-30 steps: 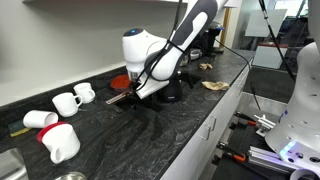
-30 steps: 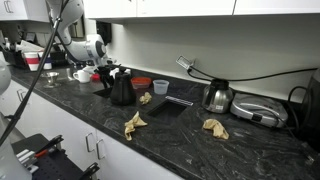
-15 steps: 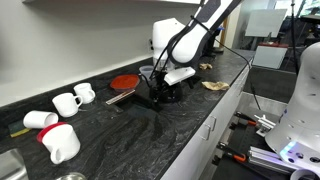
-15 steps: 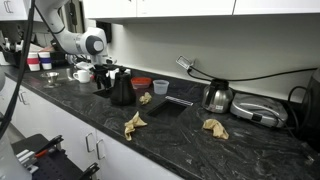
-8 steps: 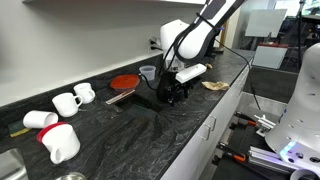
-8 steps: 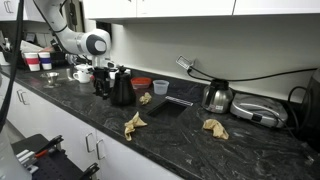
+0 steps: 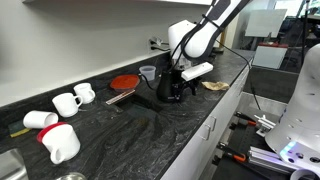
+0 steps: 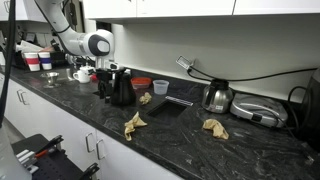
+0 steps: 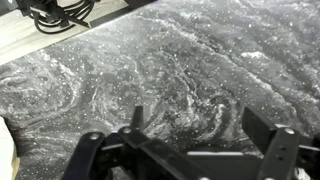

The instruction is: Put the three brown papers on the left side of the counter in the left trash chute

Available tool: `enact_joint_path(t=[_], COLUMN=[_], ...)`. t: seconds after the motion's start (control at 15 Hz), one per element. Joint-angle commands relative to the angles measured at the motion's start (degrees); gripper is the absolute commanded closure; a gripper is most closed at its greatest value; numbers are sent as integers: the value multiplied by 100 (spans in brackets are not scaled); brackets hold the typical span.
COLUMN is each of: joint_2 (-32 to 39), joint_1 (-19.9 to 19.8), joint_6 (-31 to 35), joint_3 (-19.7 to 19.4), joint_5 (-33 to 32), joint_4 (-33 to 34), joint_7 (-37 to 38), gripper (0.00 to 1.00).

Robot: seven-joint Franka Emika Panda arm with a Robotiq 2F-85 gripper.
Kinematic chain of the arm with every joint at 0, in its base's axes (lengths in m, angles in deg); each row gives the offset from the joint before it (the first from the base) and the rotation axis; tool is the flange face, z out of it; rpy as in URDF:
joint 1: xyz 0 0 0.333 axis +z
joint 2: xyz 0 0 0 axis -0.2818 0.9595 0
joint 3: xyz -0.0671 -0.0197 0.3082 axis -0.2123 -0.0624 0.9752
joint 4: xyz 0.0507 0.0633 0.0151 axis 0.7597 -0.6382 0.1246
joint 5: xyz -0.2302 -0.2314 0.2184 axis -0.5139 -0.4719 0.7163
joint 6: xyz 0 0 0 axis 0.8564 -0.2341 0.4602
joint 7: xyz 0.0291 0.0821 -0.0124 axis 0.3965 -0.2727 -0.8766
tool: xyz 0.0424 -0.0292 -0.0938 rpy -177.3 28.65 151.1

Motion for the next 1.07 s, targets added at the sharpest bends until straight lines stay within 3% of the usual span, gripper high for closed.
enact_joint_path(t=[0.0, 0.27, 0.8, 0.87, 1.0], joint_2=[-394, -489, -406, -381, -380], joint_1=[-236, -571, -1116, -1052, -1060], joint_6=[386, 387, 181, 209, 209], joint_3=[-66, -195, -483, -473, -476], joint_5=[-162, -226, -1468, -1272, -1306], joint_4=[-386, -557, -681, -677, -677], joint_7=[374, 1373, 4219, 3667, 3755], gripper=[0, 0, 0, 0, 0])
